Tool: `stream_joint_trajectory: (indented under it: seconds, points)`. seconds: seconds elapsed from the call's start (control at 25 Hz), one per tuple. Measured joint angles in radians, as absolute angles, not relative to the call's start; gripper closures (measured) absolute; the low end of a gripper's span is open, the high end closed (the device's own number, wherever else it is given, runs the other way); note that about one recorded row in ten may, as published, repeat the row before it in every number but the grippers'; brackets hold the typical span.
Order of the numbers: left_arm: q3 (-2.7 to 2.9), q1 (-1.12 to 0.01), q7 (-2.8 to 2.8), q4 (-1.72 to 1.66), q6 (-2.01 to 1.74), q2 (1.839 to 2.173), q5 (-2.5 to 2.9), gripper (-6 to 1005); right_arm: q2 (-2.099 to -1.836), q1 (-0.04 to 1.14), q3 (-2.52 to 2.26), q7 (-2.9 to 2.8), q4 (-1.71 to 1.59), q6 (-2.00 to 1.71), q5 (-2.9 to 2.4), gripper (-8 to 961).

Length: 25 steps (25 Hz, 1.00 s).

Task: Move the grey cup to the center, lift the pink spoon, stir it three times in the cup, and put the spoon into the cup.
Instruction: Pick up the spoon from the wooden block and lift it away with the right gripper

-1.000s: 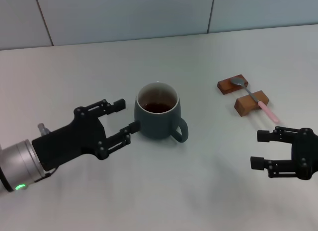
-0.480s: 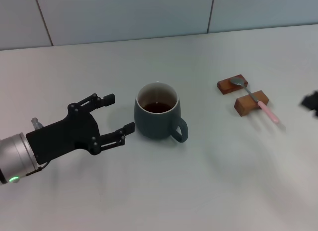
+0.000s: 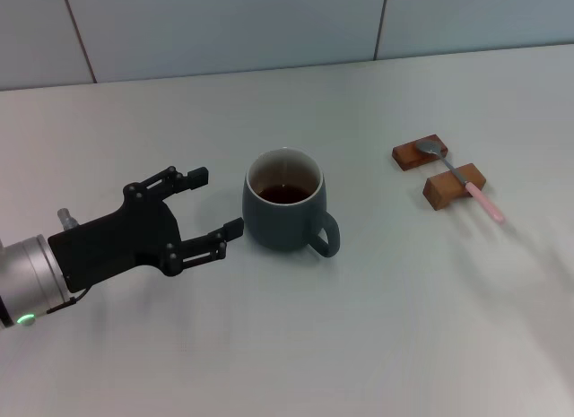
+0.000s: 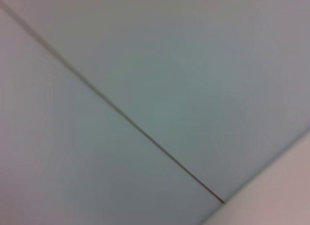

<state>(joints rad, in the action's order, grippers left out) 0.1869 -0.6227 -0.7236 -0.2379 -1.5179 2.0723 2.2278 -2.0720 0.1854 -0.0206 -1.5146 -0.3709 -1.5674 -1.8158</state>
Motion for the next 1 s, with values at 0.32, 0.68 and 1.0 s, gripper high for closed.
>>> stream_joint_trajectory:
  seconds: [0.32, 0.68, 1.0]
  points:
    - [0.177, -0.613, -0.718, -0.235, -1.529, 2.073, 2.224, 159, -2.064, 0.241, -0.059, -1.545, -0.328, -1.469, -1.870, 120]
    - [0.177, -0.613, -0.714, -0.234, -1.531, 2.074, 2.218, 159, -2.064, 0.287, -0.079, -1.582, -0.283, -1.381, -1.909, 121]
    - [0.180, -0.615, -0.714, -0.233, -1.535, 2.074, 2.213, 159, -2.065, 0.324, -0.128, -1.587, -0.261, -1.322, -1.914, 120]
